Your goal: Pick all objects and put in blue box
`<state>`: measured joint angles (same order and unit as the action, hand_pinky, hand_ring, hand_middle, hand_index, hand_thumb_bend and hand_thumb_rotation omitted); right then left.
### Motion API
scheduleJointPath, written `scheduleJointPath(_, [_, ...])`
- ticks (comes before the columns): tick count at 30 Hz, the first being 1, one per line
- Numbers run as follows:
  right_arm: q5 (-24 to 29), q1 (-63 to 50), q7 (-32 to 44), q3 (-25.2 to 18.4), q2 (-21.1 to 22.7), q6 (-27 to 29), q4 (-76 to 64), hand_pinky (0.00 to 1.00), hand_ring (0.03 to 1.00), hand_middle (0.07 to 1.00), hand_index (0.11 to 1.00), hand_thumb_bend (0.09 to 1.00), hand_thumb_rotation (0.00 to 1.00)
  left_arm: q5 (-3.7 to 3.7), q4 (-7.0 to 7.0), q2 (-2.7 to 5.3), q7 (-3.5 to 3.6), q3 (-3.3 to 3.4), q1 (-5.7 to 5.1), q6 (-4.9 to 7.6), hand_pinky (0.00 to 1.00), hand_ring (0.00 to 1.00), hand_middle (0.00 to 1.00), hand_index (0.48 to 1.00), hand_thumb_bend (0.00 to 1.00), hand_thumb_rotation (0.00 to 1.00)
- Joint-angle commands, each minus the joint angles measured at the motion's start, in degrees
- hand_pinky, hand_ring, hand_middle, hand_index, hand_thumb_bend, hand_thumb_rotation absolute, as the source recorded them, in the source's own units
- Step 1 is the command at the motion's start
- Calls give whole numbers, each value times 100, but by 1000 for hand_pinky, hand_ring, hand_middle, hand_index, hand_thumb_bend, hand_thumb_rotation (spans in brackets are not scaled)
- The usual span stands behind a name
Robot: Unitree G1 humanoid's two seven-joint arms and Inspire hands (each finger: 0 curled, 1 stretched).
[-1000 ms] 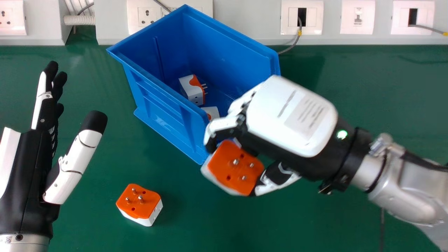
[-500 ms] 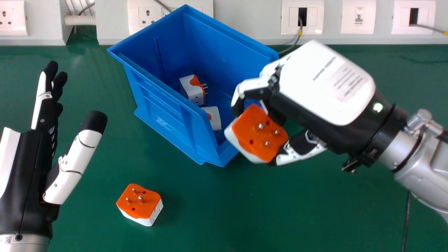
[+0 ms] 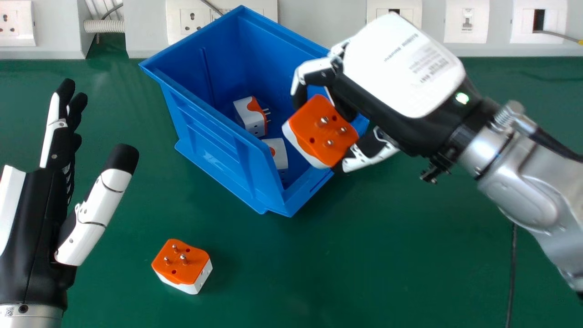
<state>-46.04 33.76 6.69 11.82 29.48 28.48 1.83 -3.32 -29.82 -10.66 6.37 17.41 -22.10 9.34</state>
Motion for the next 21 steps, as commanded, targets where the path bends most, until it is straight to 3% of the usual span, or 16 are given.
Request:
scheduleJointPath(1, [-46, 457, -212, 97, -115, 0, 187, 352, 433, 482, 448, 499, 0, 40, -84, -77, 11, 59, 33, 78, 989, 1000, 987, 1000, 693, 858])
scheduleJointPath(6, [-318, 1090, -503, 462, -318, 1, 1038, 348, 434, 488, 450, 499, 0, 47, -95, -79, 9, 67, -2, 99, 988, 1000, 987, 1000, 692, 858])
scheduleJointPath(17, [-880, 2383, -1169, 1128, -853, -398, 2765, 342, 436, 489, 433, 498, 0, -10, -131, -122, -6, 81, -43, 74, 980, 1000, 988, 1000, 700, 858])
scheduleJointPath(21, [-963, 2799, -1419, 1361, -1050, -538, 3414, 349, 437, 482, 428, 499, 0, 44, -141, -133, 4, 112, -80, 77, 971, 1000, 988, 1000, 702, 858])
